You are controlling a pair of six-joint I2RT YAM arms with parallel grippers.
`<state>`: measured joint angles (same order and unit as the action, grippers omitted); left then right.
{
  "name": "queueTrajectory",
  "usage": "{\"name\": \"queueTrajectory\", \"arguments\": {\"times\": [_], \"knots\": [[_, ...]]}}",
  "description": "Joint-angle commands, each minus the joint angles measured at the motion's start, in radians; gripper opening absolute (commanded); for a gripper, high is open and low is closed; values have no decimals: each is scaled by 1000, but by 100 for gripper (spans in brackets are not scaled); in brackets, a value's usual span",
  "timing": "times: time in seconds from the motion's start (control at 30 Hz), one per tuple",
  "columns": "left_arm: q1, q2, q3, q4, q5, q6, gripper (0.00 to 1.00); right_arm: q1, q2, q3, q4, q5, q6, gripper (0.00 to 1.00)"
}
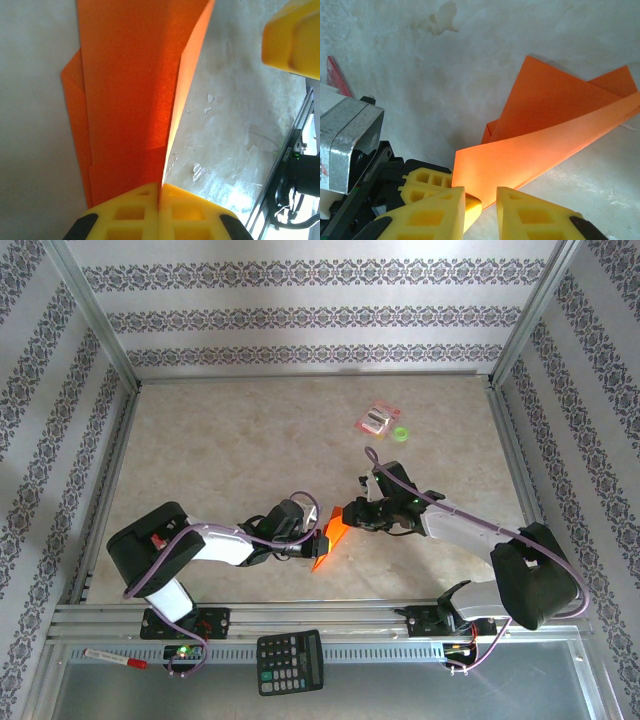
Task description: Fold a paper plane with a square sheet of paper (pick it up from the middle)
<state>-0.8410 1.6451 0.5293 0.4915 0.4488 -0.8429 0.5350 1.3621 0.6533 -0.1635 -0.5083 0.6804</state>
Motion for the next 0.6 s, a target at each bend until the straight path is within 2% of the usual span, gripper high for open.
{"name": "queueTrajectory", "arguments": {"times": [0.0, 0.57], "knots": [[17, 16, -11, 73, 37, -32, 0, 14, 24, 32, 24, 22, -30, 21], [42, 66, -49, 150, 70, -105, 0, 70, 135, 79, 31, 37, -62, 17]]}}
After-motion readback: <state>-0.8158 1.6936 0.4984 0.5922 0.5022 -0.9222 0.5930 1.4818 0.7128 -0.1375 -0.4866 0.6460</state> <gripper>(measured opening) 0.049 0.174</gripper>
